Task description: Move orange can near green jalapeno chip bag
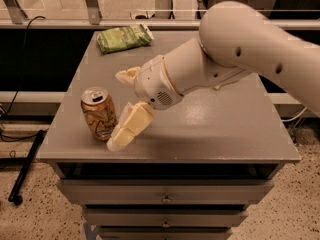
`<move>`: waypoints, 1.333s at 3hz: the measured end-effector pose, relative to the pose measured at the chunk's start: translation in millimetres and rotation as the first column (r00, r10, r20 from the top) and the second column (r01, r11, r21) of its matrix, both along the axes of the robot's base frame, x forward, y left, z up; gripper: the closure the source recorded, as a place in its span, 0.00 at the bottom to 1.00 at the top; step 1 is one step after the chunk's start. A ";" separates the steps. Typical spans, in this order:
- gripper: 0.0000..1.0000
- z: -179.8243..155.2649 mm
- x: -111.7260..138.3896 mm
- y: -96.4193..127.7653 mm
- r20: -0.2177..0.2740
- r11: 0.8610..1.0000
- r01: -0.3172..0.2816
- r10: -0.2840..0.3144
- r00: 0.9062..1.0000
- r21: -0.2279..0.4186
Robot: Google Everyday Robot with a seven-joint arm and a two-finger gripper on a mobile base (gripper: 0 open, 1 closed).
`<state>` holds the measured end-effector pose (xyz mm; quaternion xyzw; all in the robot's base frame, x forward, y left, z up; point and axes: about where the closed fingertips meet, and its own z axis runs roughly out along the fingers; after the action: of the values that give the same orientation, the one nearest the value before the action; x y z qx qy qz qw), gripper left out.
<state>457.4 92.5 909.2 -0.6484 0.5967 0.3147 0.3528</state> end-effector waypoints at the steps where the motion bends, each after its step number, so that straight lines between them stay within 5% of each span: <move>1: 0.00 -10.0 6.9 22.5 -0.032 0.998 -0.005 0.007 0.999 0.063; 4: 0.65 -11.7 13.5 44.1 -0.090 0.981 0.040 -0.024 0.996 0.189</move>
Offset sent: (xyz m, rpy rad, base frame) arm 0.0157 0.0542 -0.0243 0.1759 0.0670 -0.0061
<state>470.9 136.7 897.5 -0.5874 0.5891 0.3929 0.3918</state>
